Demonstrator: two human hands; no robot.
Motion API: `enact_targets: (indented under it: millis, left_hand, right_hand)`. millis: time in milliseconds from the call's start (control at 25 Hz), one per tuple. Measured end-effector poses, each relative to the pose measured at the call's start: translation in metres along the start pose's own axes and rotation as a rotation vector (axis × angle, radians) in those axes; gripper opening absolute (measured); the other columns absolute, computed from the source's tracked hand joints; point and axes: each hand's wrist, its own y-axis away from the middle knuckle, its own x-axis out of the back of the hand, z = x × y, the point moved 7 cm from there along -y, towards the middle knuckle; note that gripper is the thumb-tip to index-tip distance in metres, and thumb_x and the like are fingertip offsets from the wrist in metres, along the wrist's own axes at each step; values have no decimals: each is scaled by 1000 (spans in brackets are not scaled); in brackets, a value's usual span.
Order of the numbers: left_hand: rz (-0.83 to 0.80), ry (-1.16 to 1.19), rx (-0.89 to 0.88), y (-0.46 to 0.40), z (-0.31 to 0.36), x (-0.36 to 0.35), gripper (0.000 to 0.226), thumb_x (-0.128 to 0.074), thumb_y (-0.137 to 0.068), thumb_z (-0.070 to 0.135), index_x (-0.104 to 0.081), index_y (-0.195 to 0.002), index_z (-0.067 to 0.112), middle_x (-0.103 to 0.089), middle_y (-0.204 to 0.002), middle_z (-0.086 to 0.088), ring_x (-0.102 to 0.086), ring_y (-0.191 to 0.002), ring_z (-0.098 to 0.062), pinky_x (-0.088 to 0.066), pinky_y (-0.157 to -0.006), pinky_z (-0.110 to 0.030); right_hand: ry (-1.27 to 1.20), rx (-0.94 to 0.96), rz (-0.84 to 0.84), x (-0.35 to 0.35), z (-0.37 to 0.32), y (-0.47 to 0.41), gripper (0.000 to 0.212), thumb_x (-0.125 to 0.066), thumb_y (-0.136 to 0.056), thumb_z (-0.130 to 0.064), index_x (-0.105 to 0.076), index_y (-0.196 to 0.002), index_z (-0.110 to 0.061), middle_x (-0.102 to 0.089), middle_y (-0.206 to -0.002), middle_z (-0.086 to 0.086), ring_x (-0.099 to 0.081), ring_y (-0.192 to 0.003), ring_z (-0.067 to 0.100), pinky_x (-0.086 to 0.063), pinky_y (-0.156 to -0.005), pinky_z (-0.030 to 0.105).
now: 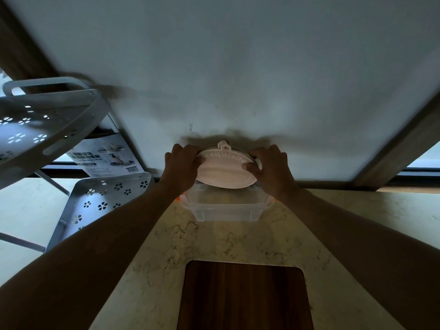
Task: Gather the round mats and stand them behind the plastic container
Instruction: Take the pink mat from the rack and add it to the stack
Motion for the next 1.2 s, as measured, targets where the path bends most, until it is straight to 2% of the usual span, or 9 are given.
enact_targets:
  millis: [120, 360, 560, 760, 920, 1200]
  left_hand:
    - [-36, -25, -1, 2, 0, -12, 21, -51, -98, 20, -63, -112, 12, -67, -111, -13, -50, -102, -35, -35, -85, -47]
    - [-33, 10, 42, -1, -2, -10, 21, -51, -98, 23, -63, -111, 11, -66, -110, -14, -48, -106, -35, -28, -82, -41]
    - [-44, -13, 43, -4, -2, -12, 25, -54, -96, 22, -64, -117, 12, -55, -120, -16, -45, -113, -36, -35, -91, -45]
    - [-12, -21, 23, -5, 2, -13, 23, -57, -95, 20, -68, -114, 12, -62, -112, -15, -49, -108, -35, -31, -83, -40]
    - [7, 6, 39, -4, 0, -13, 23, -58, -94, 21, -68, -114, 14, -63, -106, -14, -50, -106, -34, -32, -83, -41]
    - [7, 17, 46, 0, 1, -14, 25, -61, -89, 24, -65, -112, 14, -59, -110, -12, -49, -105, -31, -31, -83, -39]
  right_hand:
    - [57, -26, -55, -8, 8, 3, 26, -67, -89, -37, -69, -106, -18, -72, -102, 5, -52, -103, 30, -29, -78, 37]
    - [71, -39, -65, -7, 8, -5, 24, -66, -89, -39, -69, -100, -18, -72, -95, 5, -52, -100, 31, -29, -77, 39]
    - [74, -83, -62, -10, 10, -5, 23, -64, -89, -39, -70, -97, -18, -71, -95, 5, -51, -102, 33, -30, -78, 39]
    - [106, -74, -24, -6, 8, -6, 22, -72, -83, -30, -73, -98, -13, -62, -111, 9, -51, -114, 33, -37, -85, 39]
    - [192, -39, -62, -9, 3, -6, 25, -66, -87, -29, -71, -104, -12, -65, -112, 10, -54, -110, 33, -44, -88, 41]
    - [247, -47, -71, -6, -3, -7, 27, -62, -87, -28, -66, -109, -13, -62, -115, 11, -55, -107, 33, -43, -86, 41]
